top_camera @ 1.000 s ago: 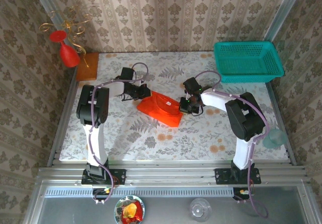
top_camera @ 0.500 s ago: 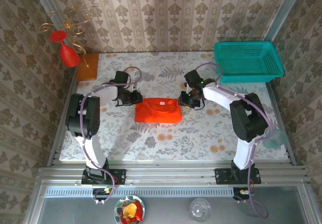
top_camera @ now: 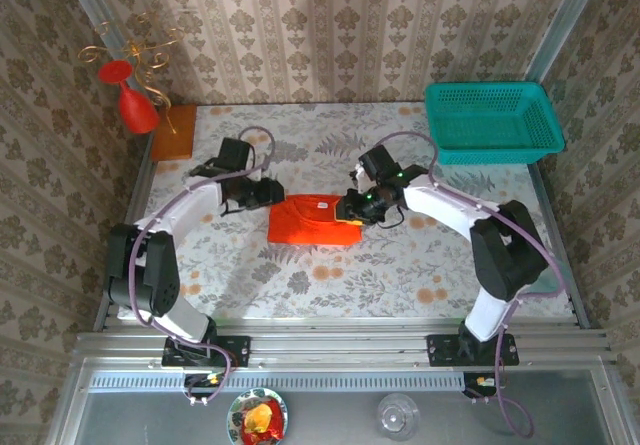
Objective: Fold the inside-out t-shirt
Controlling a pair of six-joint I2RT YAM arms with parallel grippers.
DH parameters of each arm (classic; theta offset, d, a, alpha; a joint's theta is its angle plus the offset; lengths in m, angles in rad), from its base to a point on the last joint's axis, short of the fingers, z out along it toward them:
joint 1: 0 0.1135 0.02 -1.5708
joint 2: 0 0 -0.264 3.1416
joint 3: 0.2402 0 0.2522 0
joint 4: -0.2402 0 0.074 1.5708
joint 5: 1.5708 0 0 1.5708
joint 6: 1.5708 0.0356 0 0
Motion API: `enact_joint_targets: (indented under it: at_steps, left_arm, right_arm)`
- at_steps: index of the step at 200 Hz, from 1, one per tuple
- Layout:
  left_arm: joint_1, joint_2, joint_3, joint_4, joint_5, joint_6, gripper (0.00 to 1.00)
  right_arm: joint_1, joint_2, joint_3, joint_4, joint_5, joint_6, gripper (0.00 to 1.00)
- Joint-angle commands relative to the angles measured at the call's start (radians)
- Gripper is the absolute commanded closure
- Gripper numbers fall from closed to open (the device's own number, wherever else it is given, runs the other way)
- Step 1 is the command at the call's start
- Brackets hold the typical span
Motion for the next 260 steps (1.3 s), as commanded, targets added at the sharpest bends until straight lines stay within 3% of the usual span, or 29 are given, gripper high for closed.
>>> enact_joint_targets:
  at_steps: [1, 37, 69, 106, 147, 224, 260]
  left_arm:
    - [-0.009, 0.033, -0.086, 0.038, 0.051, -0.053, 0.65]
    - [0.007, 0.12, -0.155, 0.027, -0.048, -0.04, 0.68]
    - [0.023, 0.112, -0.171, 0.054, -0.041, -0.015, 0.68]
    - [0.031, 0.004, -0.125, 0.034, -0.028, 0.008, 0.55]
    - [0.046, 0.078, -0.028, -0.049, -0.048, 0.08, 0.46]
    - [0.041, 0.257, 0.051, -0.057, -0.037, 0.101, 0.45]
    - [0.011, 0.286, 0.06, -0.061, -0.061, 0.098, 0.51]
  right_arm:
    - [-0.003, 0.083, -0.017, 0.091, -0.1, 0.044, 0.64]
    - [-0.018, 0.167, -0.031, 0.073, 0.001, 0.065, 0.64]
    - [-0.02, 0.142, -0.043, 0.092, -0.03, 0.064, 0.64]
    - [-0.02, 0.031, -0.036, 0.053, -0.031, 0.048, 0.64]
    - [-0.02, -0.05, -0.04, 0.004, -0.02, 0.036, 0.64]
    - [-0.022, -0.138, -0.069, -0.052, 0.022, 0.027, 0.64]
    - [-0.023, -0.14, -0.075, -0.06, 0.031, 0.026, 0.64]
